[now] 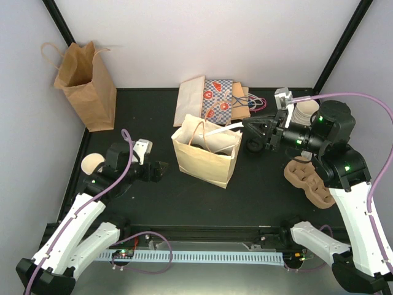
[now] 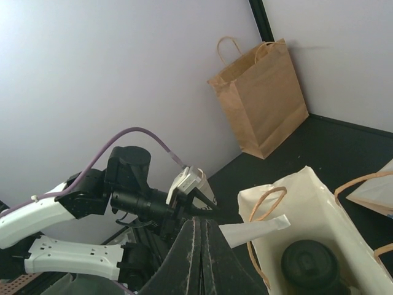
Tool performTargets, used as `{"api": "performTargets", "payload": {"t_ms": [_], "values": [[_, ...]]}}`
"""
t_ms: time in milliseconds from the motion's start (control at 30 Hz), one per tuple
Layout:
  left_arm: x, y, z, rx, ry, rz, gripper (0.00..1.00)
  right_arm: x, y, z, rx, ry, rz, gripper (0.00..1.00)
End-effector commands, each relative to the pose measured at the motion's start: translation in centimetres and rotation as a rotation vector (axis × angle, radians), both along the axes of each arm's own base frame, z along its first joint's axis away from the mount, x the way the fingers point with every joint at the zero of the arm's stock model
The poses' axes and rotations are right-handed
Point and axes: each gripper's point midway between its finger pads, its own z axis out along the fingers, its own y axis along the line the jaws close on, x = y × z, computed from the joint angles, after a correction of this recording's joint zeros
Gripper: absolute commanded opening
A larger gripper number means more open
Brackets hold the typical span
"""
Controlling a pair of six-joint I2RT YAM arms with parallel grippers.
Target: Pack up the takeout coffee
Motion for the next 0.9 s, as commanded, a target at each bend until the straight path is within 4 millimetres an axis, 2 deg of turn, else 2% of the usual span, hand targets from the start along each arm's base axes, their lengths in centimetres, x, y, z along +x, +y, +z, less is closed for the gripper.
{"api": "performTargets", "payload": {"t_ms": [0, 367, 533, 867], "values": [[0.4, 0.0, 0.7, -0.009, -0.023, 0.012, 0.99, -0.3, -0.1, -0.6, -0.024, -0.021, 0.000, 0.01], [0.5, 0.1, 0.6, -0.006, -0.018, 0.017, 0.99, 0.0, -0.6, -1.5, -0.064, -0.023, -0.039, 0.01], [0.4, 0.1, 0.6, -0.007, -0.019, 0.015, 0.99, 0.9, -1.0, -1.3, -0.081, -0.046, -0.090, 0.01], [0.4, 0.2, 0.7, -0.006, -0.025, 0.020, 0.99, 4.5, 0.2, -2.6, -0.067, -0.025, -0.116, 0.01]]}}
